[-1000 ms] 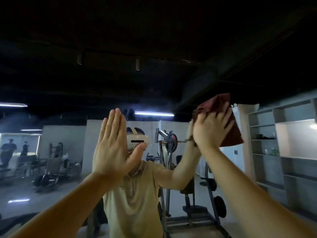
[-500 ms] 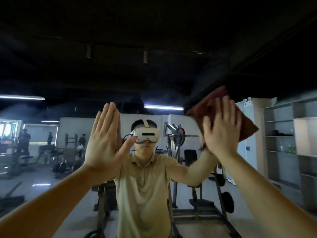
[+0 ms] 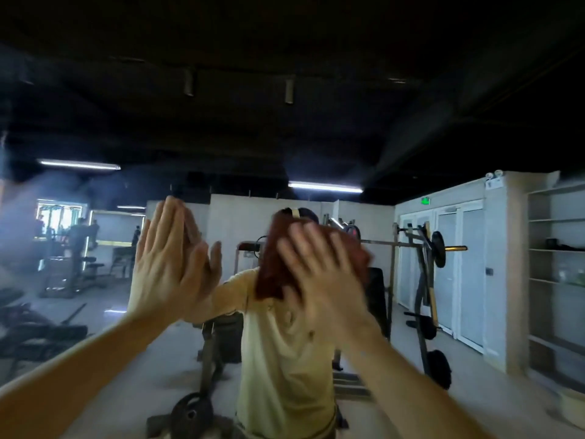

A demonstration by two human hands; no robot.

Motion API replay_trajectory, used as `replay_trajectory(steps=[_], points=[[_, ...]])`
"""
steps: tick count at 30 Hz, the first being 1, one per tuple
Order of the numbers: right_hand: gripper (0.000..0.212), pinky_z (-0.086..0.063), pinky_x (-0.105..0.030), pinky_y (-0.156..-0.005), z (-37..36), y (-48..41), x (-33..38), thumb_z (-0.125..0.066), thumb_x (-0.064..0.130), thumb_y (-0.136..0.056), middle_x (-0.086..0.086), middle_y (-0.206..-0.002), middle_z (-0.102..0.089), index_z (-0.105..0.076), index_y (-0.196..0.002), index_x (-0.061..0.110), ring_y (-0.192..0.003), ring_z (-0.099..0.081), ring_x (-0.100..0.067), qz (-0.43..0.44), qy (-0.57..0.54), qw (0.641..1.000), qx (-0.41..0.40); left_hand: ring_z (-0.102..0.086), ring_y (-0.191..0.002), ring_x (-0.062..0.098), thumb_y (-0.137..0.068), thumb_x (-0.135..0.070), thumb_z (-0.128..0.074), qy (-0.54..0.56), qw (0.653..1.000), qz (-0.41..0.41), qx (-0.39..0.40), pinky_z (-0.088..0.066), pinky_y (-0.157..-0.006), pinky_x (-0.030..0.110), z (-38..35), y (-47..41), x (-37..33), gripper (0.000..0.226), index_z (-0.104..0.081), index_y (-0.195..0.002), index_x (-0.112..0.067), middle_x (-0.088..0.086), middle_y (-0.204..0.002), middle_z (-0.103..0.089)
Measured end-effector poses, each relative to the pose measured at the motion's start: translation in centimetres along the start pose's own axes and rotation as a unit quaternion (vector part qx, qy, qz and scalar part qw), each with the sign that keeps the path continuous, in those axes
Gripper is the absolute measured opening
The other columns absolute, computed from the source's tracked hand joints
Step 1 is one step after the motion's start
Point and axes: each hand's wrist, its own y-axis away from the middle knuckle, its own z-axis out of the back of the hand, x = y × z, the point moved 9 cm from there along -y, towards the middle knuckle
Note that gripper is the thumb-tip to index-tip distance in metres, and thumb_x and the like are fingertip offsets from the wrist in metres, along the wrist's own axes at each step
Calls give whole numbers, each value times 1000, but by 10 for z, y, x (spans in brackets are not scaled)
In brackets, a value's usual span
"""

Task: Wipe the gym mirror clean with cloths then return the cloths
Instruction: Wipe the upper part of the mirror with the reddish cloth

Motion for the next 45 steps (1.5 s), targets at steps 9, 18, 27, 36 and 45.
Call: replay_trajectory(steps=[9, 18, 27, 36, 45], points=[[66, -6, -62, -127, 14, -5, -68, -29, 42, -107, -17, -172, -12, -26, -163, 9, -161, -6, -35, -359, -25, 929, -91, 12, -162, 26, -99, -71, -27, -97, 994, -13, 41, 9, -130, 38, -28, 48, 11, 100, 9, -166, -6, 11, -175, 15], [68, 9, -50, -129, -24, 84, 115, -40, 50, -103, -6, -174, -15, -27, -164, 22, -162, 2, -27, 157, -55, 985, 49, 10, -163, 21, -104, -70, -16, -83, 992, -42, 89, 3, -132, 40, -16, 59, 22, 88, 5, -168, -12, 2, -176, 13], [52, -13, -61, -126, 14, 88, -123, -41, 30, -103, -14, -172, -21, -57, -141, -1, -160, -14, -33, -411, -52, 908, -57, 11, -161, 35, -105, -58, -23, -97, 994, 14, 38, -2, -130, 59, -43, 88, 3, 88, 7, -165, -2, 18, -174, 13], [64, 2, -54, -129, -27, 41, 158, -37, 46, -108, -7, -175, -4, -23, -166, 22, -162, 1, -28, -102, -128, 986, 23, -16, -161, 33, -111, -40, -21, 3, 988, -148, 48, -11, -129, 59, -11, 126, 21, 63, -25, -165, -7, 13, -174, -18], [57, -9, -54, -130, -16, 198, -51, -35, 38, -109, -12, -172, -20, -30, -160, 15, -161, -11, -30, -328, 0, 945, 18, -5, -162, 39, -102, -52, -40, -74, 988, -118, 71, -6, -130, 58, -64, 178, 23, 88, -9, -166, 0, 21, -174, -2]])
